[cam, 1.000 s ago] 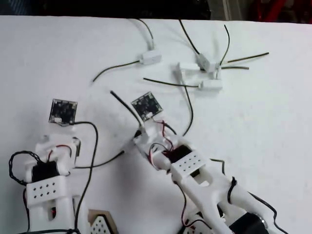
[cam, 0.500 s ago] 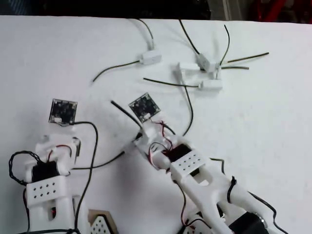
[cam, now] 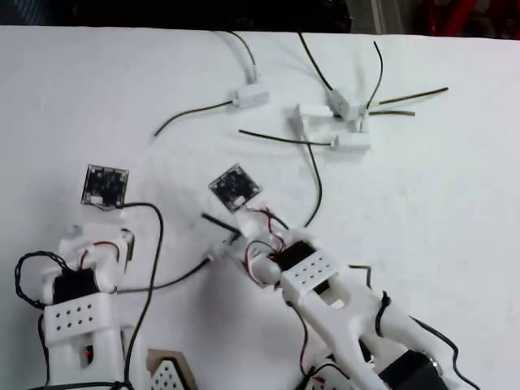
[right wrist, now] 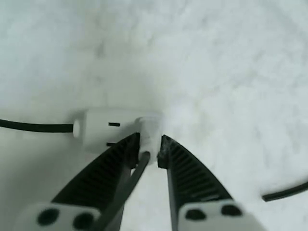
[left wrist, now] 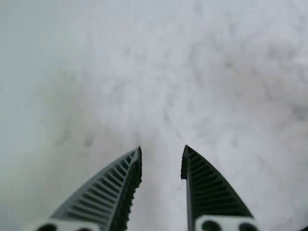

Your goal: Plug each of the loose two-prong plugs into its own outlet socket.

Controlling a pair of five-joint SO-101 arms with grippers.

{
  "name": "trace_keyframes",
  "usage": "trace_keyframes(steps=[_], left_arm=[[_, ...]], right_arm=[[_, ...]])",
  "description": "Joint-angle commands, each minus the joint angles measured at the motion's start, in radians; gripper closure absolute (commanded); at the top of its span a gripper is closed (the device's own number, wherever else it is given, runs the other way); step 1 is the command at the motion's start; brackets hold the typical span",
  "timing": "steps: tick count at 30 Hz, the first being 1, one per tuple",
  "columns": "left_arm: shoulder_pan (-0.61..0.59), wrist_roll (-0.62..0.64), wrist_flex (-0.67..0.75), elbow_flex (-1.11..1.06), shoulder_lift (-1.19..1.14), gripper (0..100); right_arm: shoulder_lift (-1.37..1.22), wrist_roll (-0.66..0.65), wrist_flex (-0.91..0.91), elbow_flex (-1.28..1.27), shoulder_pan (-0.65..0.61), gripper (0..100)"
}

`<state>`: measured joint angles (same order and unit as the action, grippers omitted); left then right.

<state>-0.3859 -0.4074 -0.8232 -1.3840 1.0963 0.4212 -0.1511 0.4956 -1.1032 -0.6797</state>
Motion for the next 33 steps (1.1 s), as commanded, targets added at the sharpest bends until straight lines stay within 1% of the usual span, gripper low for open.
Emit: trace_keyframes(steps=[1,5,10,14,19,22,25,27,30,33], left_arm=[[-0.001,0.006,0.025,0.003,0.018,85],[-0.001,0.006,0.026,0.003,0.018,85],[-0.001,0.006,0.026,0.002,0.018,85],[0.001,0.005,0.028,0.002,0.018,85],[0.001,0.005,0.028,0.002,0.018,85],[0.001,0.005,0.028,0.002,0.018,85],[0.001,0.005,0.028,-0.002,0.018,85],[0.004,0.003,0.034,-0.014,0.021,85],[0.025,0.003,0.046,-0.025,0.021,85],[0.039,0.003,0.046,-0.028,0.021,85]], right_arm=[[-0.073,-0.018,0.024,0.044,-0.030,98.1],[-0.101,-0.017,0.022,0.081,0.008,98.1],[-0.099,-0.006,0.013,0.167,0.108,98.1],[-0.105,0.167,-0.074,0.235,0.219,98.1],[-0.110,0.293,-0.262,0.247,0.352,97.5],[-0.111,0.384,-0.328,0.247,0.418,93.7],[-0.111,0.410,-0.325,0.235,0.430,85.4],[-0.101,0.411,-0.328,0.215,0.426,82.1],[-0.074,0.408,-0.325,0.204,0.424,84.3],[0.019,0.405,-0.298,0.161,0.426,92.3]])
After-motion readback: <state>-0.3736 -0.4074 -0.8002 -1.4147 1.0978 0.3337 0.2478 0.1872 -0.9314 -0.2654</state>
